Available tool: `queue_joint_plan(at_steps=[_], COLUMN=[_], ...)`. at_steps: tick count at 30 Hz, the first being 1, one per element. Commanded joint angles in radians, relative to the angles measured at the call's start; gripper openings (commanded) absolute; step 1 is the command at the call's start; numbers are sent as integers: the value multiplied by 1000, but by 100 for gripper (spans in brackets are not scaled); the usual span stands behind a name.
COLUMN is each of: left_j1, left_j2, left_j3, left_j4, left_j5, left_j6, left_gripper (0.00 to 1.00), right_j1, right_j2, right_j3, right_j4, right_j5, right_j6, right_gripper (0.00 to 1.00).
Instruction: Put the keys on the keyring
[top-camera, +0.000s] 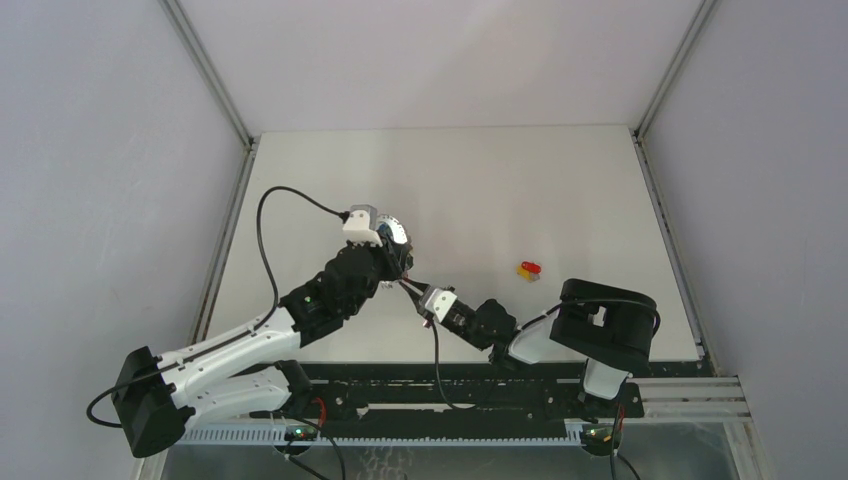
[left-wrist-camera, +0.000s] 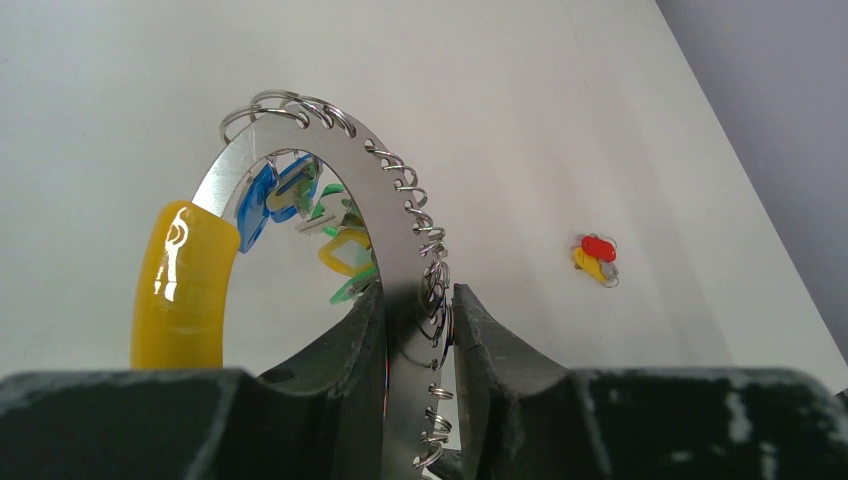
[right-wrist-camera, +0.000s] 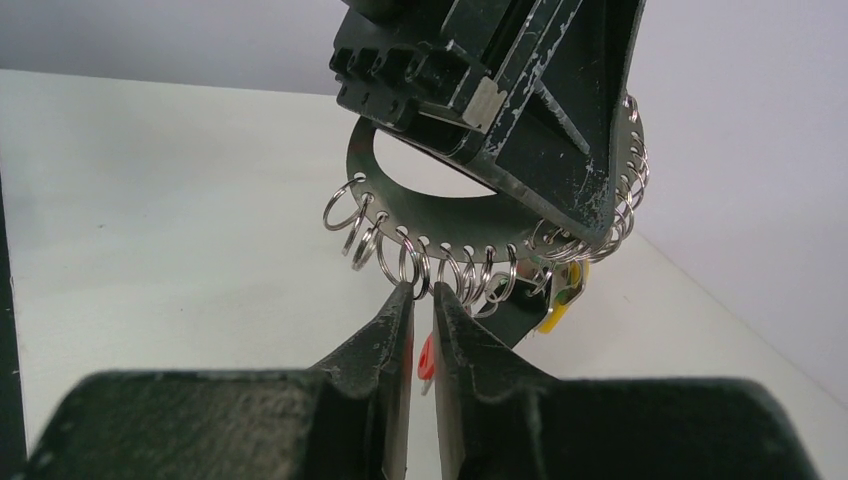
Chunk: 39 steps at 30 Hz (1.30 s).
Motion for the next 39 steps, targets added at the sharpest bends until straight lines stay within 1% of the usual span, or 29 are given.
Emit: queue_joint_plan(at_steps=[1,8,18,22,29,39], left_j1=[-4,-4,-4,-4,-4,-4], left_j2=[-20,-14,-10,-2,9,19], left_j3=[76,79,96,103,103,97], left_j4=[40,38,13,11,15,31], left_j5=[14,27,30,39,47,64], left_j6=[30,29,62,62,49,32], left_gripper=[0,0,0,0,0,0], right_j1=[7,7,5,5,3,-2], right_j2=[1,-2,2,-4,-9,-15], right_j3=[-6,-6,-11,-12,-12,2], right_j4=[41,41,40,38,37,38], right_j5=[12,4,34,21,-22,-19], right_j6=[-25,-20,-47,-48,-31,12], right_gripper=[11,10,10,10,11,13])
